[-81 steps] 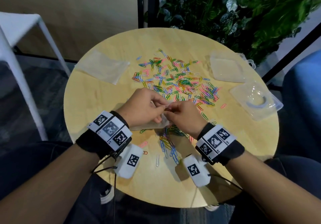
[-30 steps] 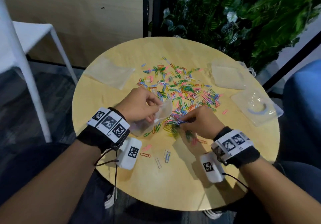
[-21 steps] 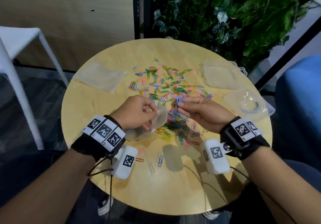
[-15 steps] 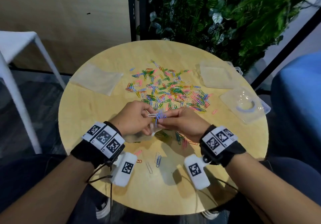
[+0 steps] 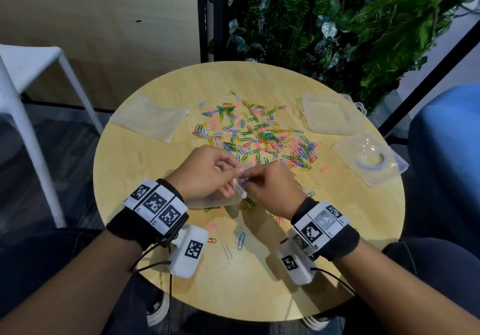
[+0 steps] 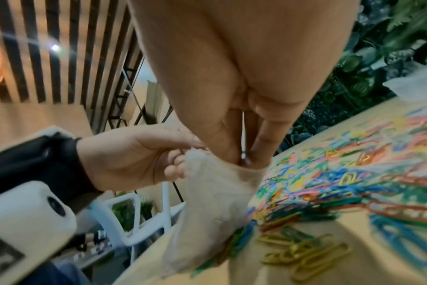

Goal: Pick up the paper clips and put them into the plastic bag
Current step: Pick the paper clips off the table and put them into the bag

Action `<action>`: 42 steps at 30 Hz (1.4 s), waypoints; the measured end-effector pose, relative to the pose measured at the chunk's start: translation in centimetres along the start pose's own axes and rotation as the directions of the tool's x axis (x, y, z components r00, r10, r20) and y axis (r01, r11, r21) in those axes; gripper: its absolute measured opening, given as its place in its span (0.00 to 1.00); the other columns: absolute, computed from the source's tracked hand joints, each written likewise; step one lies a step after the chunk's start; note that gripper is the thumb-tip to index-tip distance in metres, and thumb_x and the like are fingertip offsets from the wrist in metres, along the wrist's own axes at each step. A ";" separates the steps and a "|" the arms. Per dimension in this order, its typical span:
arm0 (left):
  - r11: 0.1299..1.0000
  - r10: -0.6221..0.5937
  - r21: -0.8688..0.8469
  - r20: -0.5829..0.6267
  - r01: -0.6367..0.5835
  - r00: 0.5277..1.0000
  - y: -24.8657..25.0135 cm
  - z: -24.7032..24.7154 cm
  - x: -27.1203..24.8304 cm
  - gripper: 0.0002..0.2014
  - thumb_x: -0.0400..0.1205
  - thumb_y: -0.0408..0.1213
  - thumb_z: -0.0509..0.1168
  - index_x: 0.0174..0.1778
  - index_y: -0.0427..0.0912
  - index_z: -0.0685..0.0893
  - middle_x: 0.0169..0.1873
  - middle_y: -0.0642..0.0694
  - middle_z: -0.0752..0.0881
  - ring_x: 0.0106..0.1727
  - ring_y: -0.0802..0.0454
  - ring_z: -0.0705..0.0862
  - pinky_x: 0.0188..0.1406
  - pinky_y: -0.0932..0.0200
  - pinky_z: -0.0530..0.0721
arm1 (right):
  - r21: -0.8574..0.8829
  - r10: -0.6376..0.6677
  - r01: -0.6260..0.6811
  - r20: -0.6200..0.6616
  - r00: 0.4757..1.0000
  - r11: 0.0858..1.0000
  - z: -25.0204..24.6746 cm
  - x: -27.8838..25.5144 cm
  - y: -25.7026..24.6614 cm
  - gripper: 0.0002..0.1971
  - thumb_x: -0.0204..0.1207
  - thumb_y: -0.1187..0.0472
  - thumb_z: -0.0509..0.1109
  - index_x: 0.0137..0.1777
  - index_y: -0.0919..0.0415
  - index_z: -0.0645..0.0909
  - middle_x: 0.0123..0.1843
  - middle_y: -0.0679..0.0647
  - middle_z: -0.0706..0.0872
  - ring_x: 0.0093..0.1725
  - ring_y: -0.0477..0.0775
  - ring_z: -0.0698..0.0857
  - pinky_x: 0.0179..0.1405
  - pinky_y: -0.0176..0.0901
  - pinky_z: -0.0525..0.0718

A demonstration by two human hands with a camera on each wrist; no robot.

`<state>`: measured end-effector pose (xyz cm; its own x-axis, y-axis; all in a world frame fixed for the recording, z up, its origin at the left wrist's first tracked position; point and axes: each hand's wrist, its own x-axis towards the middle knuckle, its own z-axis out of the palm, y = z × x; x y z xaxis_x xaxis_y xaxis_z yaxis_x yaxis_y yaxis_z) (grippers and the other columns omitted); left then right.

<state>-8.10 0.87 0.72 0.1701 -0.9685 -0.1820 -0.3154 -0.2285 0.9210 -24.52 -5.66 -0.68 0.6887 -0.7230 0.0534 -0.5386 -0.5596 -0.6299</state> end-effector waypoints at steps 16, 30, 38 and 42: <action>0.991 0.099 0.109 -0.169 -0.081 0.981 0.4 -5.5 -0.5 0.03 0.83 0.32 0.71 0.46 0.41 0.91 0.19 0.50 0.84 0.25 0.42 0.85 0.31 0.48 0.91 | 0.174 -0.438 0.436 -0.026 0.898 0.883 -2.4 -3.8 -5.1 0.12 0.73 0.72 0.70 0.50 0.58 0.92 0.55 0.48 0.91 0.59 0.43 0.87 0.64 0.38 0.82; 0.998 0.069 0.024 -0.421 -0.065 0.904 0.5 -10.6 -2.1 0.03 0.82 0.34 0.73 0.45 0.40 0.93 0.24 0.45 0.84 0.21 0.65 0.79 0.19 0.72 0.78 | -0.420 -0.487 0.775 0.608 0.627 0.472 7.2 -3.9 1.5 0.28 0.86 0.49 0.49 0.85 0.50 0.54 0.87 0.51 0.55 0.85 0.62 0.56 0.81 0.64 0.58; 0.998 0.056 0.028 -0.405 -0.048 0.913 0.6 -11.1 -2.2 0.04 0.82 0.34 0.73 0.44 0.41 0.93 0.23 0.47 0.84 0.20 0.64 0.79 0.20 0.71 0.78 | -0.553 -0.339 0.655 0.571 0.748 0.514 4.7 3.3 1.9 0.26 0.86 0.48 0.47 0.83 0.49 0.59 0.83 0.58 0.66 0.75 0.72 0.72 0.69 0.67 0.76; 0.997 0.048 0.068 -0.358 -0.025 0.933 0.6 -10.8 -2.0 0.05 0.83 0.32 0.71 0.46 0.40 0.93 0.14 0.57 0.80 0.18 0.64 0.78 0.19 0.72 0.77 | -0.492 -0.415 0.670 0.534 0.737 0.557 3.7 4.1 1.2 0.17 0.79 0.62 0.67 0.67 0.62 0.82 0.63 0.61 0.86 0.53 0.66 0.87 0.46 0.56 0.89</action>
<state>1.47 3.80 5.33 0.4775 -0.8786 -0.0021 -0.3827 -0.2102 0.8997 -20.57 -7.75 -4.07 0.9900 -0.0843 -0.1134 -0.0771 -0.9948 0.0661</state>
